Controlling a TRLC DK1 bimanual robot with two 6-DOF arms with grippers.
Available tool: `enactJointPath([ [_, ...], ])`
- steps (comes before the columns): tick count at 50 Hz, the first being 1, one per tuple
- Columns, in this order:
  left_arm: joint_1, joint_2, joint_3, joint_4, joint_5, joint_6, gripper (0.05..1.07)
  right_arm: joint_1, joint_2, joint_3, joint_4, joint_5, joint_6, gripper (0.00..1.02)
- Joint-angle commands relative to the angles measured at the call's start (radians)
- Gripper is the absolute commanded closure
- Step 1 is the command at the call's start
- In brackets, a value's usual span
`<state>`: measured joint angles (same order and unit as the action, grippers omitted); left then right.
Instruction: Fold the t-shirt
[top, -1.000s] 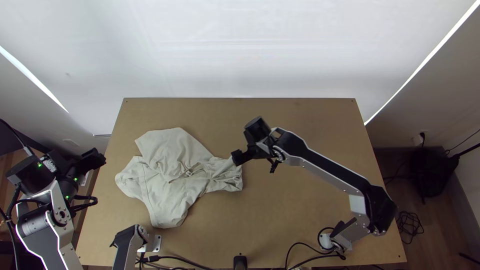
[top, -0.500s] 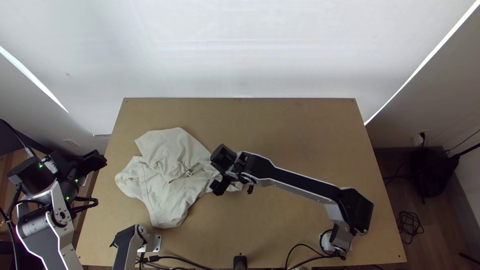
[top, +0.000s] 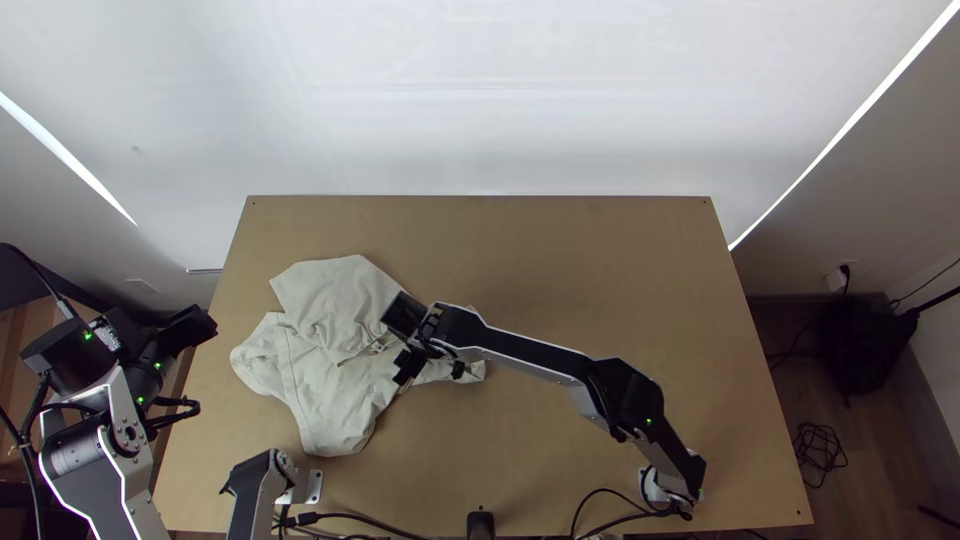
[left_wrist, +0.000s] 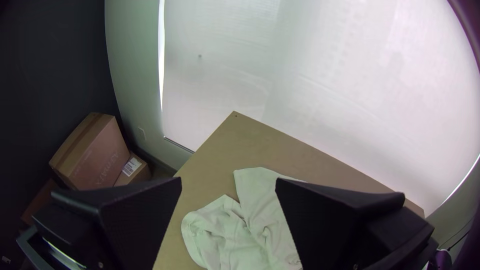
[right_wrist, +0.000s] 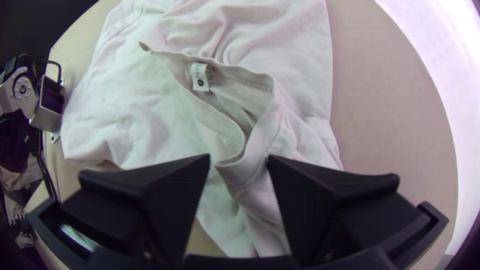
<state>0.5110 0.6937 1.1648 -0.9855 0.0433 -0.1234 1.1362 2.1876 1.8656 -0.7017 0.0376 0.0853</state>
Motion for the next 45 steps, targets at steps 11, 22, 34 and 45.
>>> enactJointPath([
  [11, -0.048, 0.023, -0.019, -0.002, -0.002, 0.014, 0.10, -0.098, -0.035, 0.032, -0.047, -0.001, 0.090, 1.00],
  [22, -0.216, 0.072, -0.047, -0.022, 0.000, 0.070, 0.10, -0.300, -0.111, 0.026, -0.041, -0.001, 0.102, 1.00],
  [34, -0.476, 0.129, -0.097, -0.061, -0.002, 0.212, 0.10, -0.475, -0.140, 0.044, -0.036, -0.002, 0.097, 1.00],
  [45, -0.649, 0.184, -0.203, -0.156, -0.011, 0.400, 0.11, -0.596, -0.138, 0.052, -0.024, -0.002, 0.094, 1.00],
])
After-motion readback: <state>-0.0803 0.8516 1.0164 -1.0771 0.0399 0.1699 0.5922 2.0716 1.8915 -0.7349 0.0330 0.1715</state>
